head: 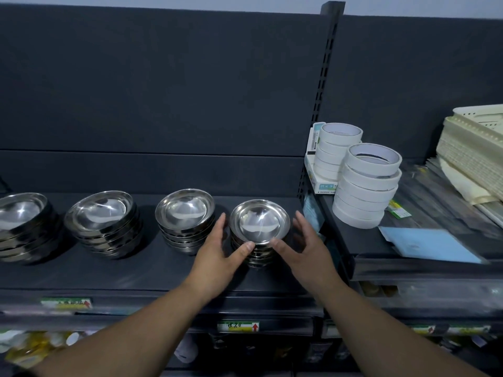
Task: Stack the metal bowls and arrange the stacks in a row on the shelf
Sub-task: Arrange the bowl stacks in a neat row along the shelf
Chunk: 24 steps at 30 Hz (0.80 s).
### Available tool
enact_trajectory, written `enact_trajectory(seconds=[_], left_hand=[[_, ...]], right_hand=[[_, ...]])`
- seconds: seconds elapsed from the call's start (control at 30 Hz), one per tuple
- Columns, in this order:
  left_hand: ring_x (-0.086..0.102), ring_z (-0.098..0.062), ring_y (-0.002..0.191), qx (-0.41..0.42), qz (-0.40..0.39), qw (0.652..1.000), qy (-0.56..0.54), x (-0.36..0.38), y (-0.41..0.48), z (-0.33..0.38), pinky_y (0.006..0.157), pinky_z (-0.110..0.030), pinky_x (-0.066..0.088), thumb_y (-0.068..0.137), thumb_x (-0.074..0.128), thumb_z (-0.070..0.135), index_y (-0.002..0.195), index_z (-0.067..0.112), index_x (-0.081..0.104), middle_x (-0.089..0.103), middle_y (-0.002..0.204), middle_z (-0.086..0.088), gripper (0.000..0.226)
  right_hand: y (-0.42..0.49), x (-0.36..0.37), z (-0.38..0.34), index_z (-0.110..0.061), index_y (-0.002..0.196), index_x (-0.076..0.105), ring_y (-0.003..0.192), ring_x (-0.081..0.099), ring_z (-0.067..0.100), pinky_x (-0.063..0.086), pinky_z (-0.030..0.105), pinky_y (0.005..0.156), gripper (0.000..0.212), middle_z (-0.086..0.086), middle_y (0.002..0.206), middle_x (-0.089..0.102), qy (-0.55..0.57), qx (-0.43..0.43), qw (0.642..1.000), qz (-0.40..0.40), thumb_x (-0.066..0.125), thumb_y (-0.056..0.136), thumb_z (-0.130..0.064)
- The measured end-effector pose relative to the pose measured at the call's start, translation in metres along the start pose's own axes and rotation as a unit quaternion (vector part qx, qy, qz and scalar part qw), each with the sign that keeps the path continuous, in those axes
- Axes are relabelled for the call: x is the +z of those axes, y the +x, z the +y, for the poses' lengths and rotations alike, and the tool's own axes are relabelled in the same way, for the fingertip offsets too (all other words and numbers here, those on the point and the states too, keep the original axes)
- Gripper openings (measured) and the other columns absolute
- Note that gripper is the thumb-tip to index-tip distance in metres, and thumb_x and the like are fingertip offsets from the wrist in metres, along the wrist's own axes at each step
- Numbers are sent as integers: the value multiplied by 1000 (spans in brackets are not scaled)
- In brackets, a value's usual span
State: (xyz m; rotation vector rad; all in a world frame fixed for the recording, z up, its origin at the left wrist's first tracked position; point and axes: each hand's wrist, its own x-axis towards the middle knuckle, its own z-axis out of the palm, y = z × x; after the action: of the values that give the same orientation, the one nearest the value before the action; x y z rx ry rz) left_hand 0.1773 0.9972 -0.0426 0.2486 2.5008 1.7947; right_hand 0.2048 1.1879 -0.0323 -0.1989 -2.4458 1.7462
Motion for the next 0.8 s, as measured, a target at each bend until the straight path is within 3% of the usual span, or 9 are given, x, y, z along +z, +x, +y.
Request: enact_trajectory(seconds=[0.07,0.2,0.27,0.37,0.5,0.53,0.6,0.7,0.8], left_hand=[[36,-4,139,30,30,999,27,-3,-6,0,116,-33,32,69,68,64,151,29,22,36,153,9,100],[59,-6,114,96,159,982,39,-21,-20,3,99,-25,45,82,64,51,125,39,52,61,126,7,47],[62,-1,101,86,223,971,18,-37,-22,2,94,-29,49,83,61,47,114,38,56,65,112,8,32],[59,14,85,10,267,963,-25,-62,-24,-6,95,-31,48,93,60,26,115,24,56,64,104,10,23],[55,-5,111,-75,235,968,-47,-89,-22,-23,99,-23,36,95,55,35,138,19,45,55,136,1,47],[50,-8,120,-89,220,970,-40,-96,-18,-27,103,-23,33,95,53,40,142,20,41,50,143,2,53],[39,-11,135,-125,164,978,-40,-108,-7,-35,111,-25,25,91,50,55,148,23,32,40,150,7,67],[35,-11,139,-175,74,968,-165,-115,10,-44,117,-37,25,75,47,80,151,35,22,34,154,12,92],[37,-8,137,-183,14,951,-247,-114,18,-48,108,-33,33,91,39,65,149,41,22,34,153,16,66]], right_hand=[[-1,-1,-12,-32,150,33,139,38,5,31,23,109,83,-12,152,40,-15,-22,999,44,75,80,-44],[-5,10,-50,-29,136,53,123,51,2,40,23,106,55,-17,131,54,-35,-126,985,109,72,85,-34],[-8,28,-63,-26,130,58,114,58,0,46,20,100,46,-13,124,61,-16,-142,986,82,72,86,-26],[-16,66,-69,-28,126,58,112,61,-1,49,18,98,40,-11,120,65,26,-92,995,-33,71,88,-24],[-24,112,-68,-19,135,52,93,56,-9,41,2,80,44,-17,113,61,56,26,993,-98,61,95,-34],[-23,121,-65,-18,135,52,90,54,-6,39,5,83,44,-16,111,60,56,49,994,-85,57,96,-37],[-18,138,-61,-17,144,43,112,50,3,32,17,98,57,-11,130,54,71,101,991,-59,51,96,-47],[-4,159,-56,-28,155,19,142,35,17,28,35,116,93,-4,157,34,117,176,977,-25,49,80,-75],[12,168,-51,-43,153,14,143,34,18,31,48,117,114,-8,159,30,154,193,969,-8,45,53,-91]])
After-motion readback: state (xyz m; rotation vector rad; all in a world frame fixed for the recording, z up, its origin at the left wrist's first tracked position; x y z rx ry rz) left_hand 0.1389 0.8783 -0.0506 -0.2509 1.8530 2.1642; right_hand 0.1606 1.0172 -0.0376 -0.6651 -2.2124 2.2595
